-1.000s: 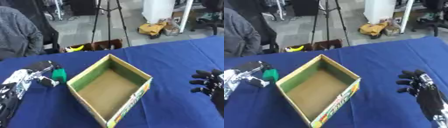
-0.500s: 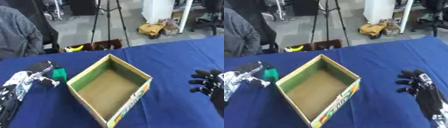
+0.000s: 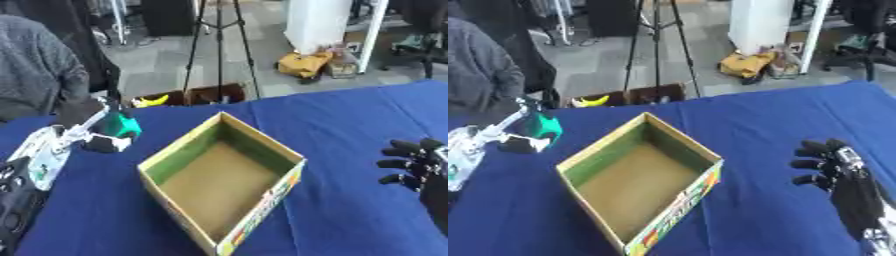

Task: Pick up objects on the table and place them in the box.

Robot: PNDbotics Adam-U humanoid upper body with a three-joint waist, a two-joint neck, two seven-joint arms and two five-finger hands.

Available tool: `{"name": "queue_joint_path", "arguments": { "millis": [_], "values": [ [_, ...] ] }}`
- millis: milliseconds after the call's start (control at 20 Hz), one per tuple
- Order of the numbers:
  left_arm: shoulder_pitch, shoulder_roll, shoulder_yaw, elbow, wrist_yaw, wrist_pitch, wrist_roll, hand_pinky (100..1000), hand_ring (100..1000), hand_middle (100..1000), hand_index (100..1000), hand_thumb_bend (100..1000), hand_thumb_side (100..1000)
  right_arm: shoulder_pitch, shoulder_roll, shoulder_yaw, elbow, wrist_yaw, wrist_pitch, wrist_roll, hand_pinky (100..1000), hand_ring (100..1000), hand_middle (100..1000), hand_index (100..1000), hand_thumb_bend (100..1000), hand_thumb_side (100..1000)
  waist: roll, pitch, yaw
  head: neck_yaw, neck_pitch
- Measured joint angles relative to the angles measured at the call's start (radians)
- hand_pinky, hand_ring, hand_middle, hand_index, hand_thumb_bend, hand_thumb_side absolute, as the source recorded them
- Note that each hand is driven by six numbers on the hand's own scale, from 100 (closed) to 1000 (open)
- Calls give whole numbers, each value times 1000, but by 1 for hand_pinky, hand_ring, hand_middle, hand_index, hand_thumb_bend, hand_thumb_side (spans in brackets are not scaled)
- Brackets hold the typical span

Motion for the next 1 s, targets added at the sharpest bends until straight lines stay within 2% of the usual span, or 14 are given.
{"name": "queue_joint_path", "arguments": {
  "millis": [200,450,700,1000],
  "values": [
    [-28,-7,-39,-116,93,-2,-41,310,261,287,543,100,296,4,1,0,0,0,-1,1,573,718,719,832,100,1000,-1,-11,-1,-3,3],
    [-61,-61,-124,-182,153,-24,-145,321,266,290,551,100,315,5,7,0,0,0,-3,4,573,718,719,832,100,1000,-4,-20,-15,-2,3],
    [-55,-117,-192,-162,114,-57,-233,328,273,295,556,100,319,5,9,0,0,0,-4,5,573,718,719,832,100,1000,-4,-21,-26,-2,3],
    [-33,-155,-214,-101,66,-87,-269,331,274,296,563,100,325,5,11,0,0,-1,-4,5,573,718,719,832,100,1000,-5,-20,-25,-2,3]
  ]
}}
